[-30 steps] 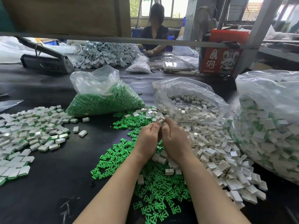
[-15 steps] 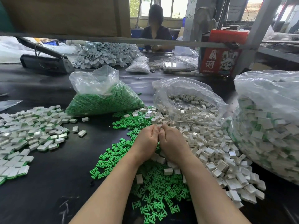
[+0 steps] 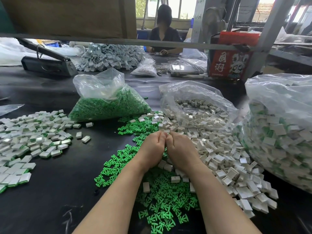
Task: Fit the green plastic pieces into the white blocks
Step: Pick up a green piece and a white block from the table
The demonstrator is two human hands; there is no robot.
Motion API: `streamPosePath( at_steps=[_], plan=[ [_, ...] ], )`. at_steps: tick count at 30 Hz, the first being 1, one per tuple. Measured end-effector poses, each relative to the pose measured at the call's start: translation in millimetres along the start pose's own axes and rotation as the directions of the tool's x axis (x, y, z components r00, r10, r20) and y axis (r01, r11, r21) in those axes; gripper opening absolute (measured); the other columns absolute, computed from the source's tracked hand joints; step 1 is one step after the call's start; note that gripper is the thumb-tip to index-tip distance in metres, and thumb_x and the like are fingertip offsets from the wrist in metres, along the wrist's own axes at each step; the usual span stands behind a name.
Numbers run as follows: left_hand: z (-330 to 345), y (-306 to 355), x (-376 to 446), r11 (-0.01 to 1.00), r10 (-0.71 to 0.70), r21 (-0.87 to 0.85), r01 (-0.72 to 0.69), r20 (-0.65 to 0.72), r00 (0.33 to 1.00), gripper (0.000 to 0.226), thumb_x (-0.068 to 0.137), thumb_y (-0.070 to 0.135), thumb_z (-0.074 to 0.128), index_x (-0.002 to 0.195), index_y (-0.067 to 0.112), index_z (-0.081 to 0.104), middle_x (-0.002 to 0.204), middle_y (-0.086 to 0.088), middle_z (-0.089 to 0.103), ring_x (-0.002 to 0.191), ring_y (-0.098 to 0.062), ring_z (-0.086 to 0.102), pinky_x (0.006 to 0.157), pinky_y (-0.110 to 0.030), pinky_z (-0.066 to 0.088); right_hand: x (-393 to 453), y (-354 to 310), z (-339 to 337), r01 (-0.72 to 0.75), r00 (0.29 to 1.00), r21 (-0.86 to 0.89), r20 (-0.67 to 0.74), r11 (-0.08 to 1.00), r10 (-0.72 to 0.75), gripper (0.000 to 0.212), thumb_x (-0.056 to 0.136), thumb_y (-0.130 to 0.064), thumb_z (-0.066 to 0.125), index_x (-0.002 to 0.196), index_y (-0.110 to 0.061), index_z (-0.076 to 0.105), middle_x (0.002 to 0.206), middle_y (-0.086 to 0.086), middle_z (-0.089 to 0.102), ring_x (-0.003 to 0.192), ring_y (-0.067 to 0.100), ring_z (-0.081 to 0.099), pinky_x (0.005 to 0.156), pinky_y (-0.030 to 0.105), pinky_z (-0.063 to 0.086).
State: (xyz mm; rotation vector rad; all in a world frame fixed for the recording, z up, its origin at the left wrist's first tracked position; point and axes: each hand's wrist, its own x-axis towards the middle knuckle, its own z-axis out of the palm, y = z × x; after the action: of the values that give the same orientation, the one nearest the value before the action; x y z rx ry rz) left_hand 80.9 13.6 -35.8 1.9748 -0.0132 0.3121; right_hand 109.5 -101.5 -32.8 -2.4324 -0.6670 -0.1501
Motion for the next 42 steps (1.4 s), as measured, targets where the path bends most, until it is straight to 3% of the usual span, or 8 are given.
streamPosePath(
  at_steps=[4,14,20,27,32,36,39,42],
  plan=[
    [-3,0,1,0.999,-0.006,-0.035,0.009,0.084,0.996,0.031,0.105,0.019,0.039,0.083,0.027,0.059,0.085,0.007,0.064,0.085,-0.009,0.06,0.086,-0.029,0.049,1,2,0,0.02,1.0,-0.001,0.007,1.0,-0.02,0.031,0.1,-0.026,0.031,0.073,-0.023,0.044,0.074,-0.003,0.051,0.074,0.018,0.05,0.069,0.033,0.035],
    [-5,-2,1,0.999,-0.01,-0.039,0.014,0.105,0.994,0.032,0.105,0.018,0.041,0.081,0.031,0.059,0.082,0.019,0.061,0.076,0.012,0.057,0.072,-0.002,0.041,1,2,-5,0.05,0.999,0.033,0.013,0.998,-0.05,0.053,0.085,-0.037,0.02,0.091,-0.009,0.065,0.087,0.01,0.066,0.082,0.025,0.058,0.076,0.04,0.047],
    [-5,-2,-1,0.998,-0.02,-0.062,0.028,0.129,0.991,0.03,0.105,0.021,0.039,0.087,0.033,0.059,0.091,0.017,0.064,0.089,0.004,0.06,0.086,-0.014,0.047,1,5,-2,0.064,0.998,0.061,0.008,0.996,-0.064,0.056,0.086,-0.038,0.02,0.104,-0.011,0.066,0.098,0.009,0.069,0.09,0.024,0.06,0.082,0.04,0.048],
    [-8,0,-2,0.971,-0.051,-0.221,0.087,0.161,0.986,0.027,0.105,0.023,0.041,0.091,0.022,0.063,0.084,0.01,0.066,0.078,0.003,0.063,0.073,-0.015,0.049,1,7,-4,0.059,0.998,0.186,-0.013,0.981,-0.057,0.045,0.086,-0.036,0.025,0.093,-0.013,0.062,0.08,0.004,0.065,0.074,0.02,0.058,0.07,0.039,0.048],
    [-13,4,-1,0.921,-0.028,-0.385,0.063,0.095,0.995,0.029,0.097,0.039,0.046,0.085,0.025,0.068,0.082,0.003,0.064,0.077,-0.003,0.058,0.072,-0.016,0.048,6,6,-9,-0.033,0.994,0.646,-0.056,0.762,0.091,0.028,0.084,-0.028,0.034,0.07,-0.01,0.05,0.056,-0.003,0.044,0.053,0.015,0.038,0.054,0.037,0.032],
    [-16,12,-3,0.906,0.032,-0.423,-0.004,0.06,0.998,0.024,0.096,0.037,0.046,0.093,0.032,0.069,0.07,0.025,0.06,0.059,0.01,0.05,0.056,-0.004,0.041,5,7,-12,-0.051,0.994,0.76,-0.026,0.648,0.108,0.042,0.1,-0.022,0.034,0.068,-0.006,0.056,0.052,-0.003,0.046,0.048,0.01,0.038,0.05,0.03,0.031],
    [-15,18,-6,0.888,0.05,-0.459,-0.014,0.065,0.997,0.022,0.09,0.041,0.049,0.102,0.033,0.065,0.083,0.025,0.069,0.074,0.013,0.059,0.068,-0.004,0.044,5,4,-13,-0.066,0.997,0.797,0.028,0.601,0.073,0.054,0.106,-0.029,0.03,0.072,-0.004,0.064,0.054,0.0,0.056,0.047,0.01,0.045,0.049,0.022,0.037],
    [-13,19,-8,0.894,0.028,-0.448,0.009,0.077,0.997,0.024,0.091,0.042,0.049,0.108,0.041,0.066,0.113,0.0,0.068,0.098,-0.005,0.065,0.077,-0.015,0.048,3,1,-15,-0.135,0.989,0.858,0.144,0.496,0.021,0.061,0.101,-0.051,0.032,0.09,-0.003,0.067,0.063,0.005,0.06,0.058,0.018,0.049,0.056,0.026,0.038]
  ],
)
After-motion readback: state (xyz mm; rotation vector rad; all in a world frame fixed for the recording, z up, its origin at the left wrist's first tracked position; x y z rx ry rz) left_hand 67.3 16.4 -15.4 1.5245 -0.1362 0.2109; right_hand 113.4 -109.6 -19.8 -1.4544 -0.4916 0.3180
